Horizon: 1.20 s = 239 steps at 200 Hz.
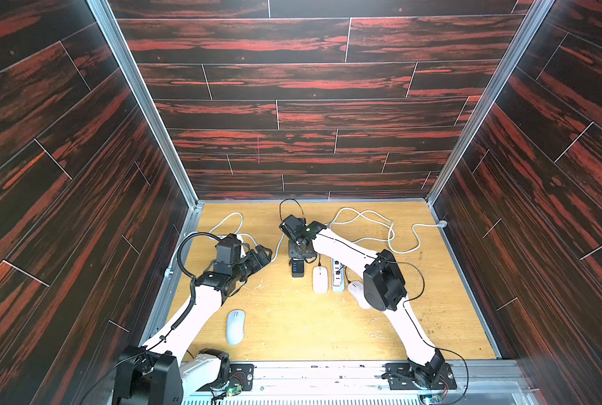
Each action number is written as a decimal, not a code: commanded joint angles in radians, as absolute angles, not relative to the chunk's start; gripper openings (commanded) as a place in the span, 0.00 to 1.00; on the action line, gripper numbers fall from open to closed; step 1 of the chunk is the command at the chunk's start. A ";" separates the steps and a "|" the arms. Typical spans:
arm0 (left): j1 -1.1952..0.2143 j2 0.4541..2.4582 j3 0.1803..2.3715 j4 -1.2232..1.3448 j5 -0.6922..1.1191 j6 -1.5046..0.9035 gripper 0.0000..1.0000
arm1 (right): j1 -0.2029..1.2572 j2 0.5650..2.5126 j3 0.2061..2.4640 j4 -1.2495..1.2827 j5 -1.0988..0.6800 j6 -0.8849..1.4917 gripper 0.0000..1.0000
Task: Unplug the wireless mouse
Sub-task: Remove the plug from the socket.
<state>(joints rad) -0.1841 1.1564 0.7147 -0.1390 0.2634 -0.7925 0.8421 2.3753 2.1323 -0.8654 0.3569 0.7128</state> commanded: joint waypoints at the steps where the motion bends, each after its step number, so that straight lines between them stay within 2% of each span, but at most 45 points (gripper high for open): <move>1: -0.184 1.178 0.689 -0.118 0.286 -0.774 0.95 | 0.844 2.372 2.120 -0.859 0.335 0.713 0.26; 49: -0.288 1.293 0.654 -0.020 0.259 -0.775 0.78 | 0.831 2.283 1.999 -0.722 0.224 0.706 0.20; 83: -0.324 1.438 0.665 0.116 0.272 -0.826 0.72 | 0.814 2.252 1.939 -0.658 0.150 0.722 0.19; 142: -0.325 1.618 0.724 0.223 0.322 -0.870 0.72 | 0.760 2.178 1.783 -0.514 0.011 0.753 0.16; 207: -0.327 1.739 0.737 0.356 0.416 -0.913 0.72 | 0.729 2.143 1.692 -0.450 -0.055 0.760 0.15; 239: -0.330 1.794 0.757 0.362 0.431 -0.905 0.64 | 0.727 2.145 1.682 -0.440 -0.076 0.766 0.14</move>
<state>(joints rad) -0.3275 1.7466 0.7330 0.3473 0.4038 -0.9077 0.7265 2.1654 1.7046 -0.4503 -0.0223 0.7502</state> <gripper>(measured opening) 0.650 0.293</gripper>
